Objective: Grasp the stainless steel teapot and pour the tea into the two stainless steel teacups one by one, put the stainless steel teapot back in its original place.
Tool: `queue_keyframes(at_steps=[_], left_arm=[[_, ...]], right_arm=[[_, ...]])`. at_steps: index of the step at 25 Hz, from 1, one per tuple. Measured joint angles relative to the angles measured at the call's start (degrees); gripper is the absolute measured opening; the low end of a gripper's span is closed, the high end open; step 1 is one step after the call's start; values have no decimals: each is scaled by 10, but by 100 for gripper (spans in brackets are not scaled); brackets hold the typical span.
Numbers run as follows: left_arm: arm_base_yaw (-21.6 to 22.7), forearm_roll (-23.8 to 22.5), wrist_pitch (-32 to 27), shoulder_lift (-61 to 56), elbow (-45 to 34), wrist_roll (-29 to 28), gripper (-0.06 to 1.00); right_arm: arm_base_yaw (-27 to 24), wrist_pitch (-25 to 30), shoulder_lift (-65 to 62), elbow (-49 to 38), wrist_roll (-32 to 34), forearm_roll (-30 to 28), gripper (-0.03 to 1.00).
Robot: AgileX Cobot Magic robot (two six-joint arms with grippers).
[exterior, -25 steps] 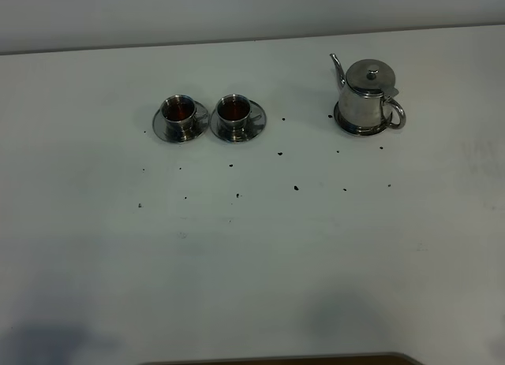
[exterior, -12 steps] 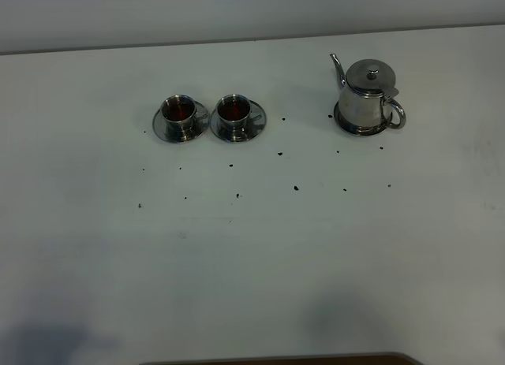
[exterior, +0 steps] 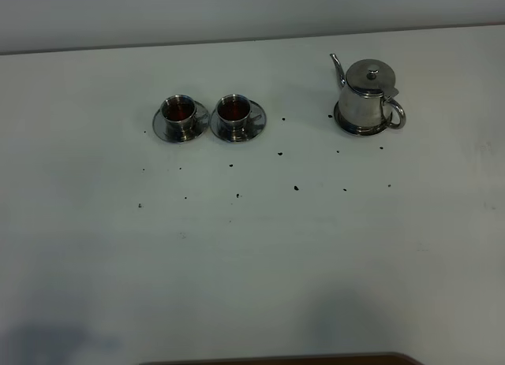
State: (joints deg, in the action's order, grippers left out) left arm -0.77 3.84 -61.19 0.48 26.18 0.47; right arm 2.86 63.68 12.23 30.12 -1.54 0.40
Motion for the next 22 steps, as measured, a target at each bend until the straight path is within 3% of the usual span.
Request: queue_keyframes(at_steps=[10, 22], left_arm=[[0, 0, 0, 0, 0, 0, 47], [0, 0, 0, 0, 0, 0, 47]], right_arm=[[-6, 1, -121, -1, 2, 0, 46], [-6, 1, -126, -1, 3, 5, 46]])
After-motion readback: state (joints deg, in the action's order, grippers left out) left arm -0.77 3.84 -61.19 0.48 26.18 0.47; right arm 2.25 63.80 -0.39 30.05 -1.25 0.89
